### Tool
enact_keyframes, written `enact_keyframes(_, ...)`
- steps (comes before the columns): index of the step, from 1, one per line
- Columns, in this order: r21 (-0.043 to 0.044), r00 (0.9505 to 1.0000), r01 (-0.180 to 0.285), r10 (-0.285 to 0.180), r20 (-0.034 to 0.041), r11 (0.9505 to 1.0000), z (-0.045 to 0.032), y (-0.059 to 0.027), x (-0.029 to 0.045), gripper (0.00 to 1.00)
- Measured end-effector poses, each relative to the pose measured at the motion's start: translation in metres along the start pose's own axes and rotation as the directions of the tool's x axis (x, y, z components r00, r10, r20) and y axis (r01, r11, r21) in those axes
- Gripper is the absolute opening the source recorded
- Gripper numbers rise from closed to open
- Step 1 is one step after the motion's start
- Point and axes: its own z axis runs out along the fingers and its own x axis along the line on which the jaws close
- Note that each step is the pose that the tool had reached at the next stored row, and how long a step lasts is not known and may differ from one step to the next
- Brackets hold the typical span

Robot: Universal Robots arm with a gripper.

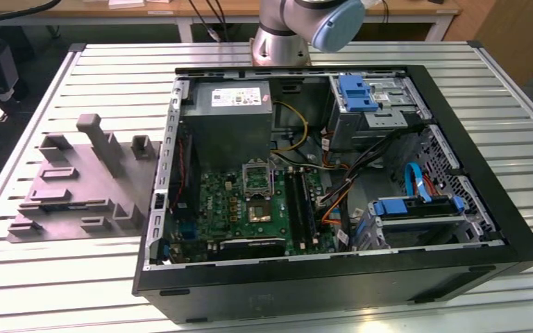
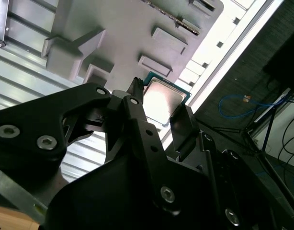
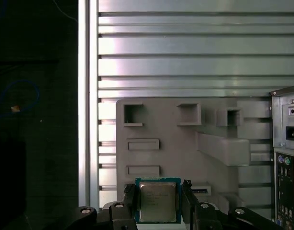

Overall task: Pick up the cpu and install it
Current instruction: 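Pick up the cpu and move it towards the insertion slot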

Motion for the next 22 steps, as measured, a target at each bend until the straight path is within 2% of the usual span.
enact_keyframes(6,-0.0002,1.0,0.0,0.0,0.0003,1.0,-0.0055,0.0002,0.0,0.47)
enact_keyframes(14,0.0,1.0,0.0,0.0,-0.0001,1.0,-0.006,0.0002,-0.0005,0.47)
enact_keyframes(22,-0.0001,1.0,0.0,0.0,0.0001,1.0,-0.0059,0.0003,-0.0045,0.47)
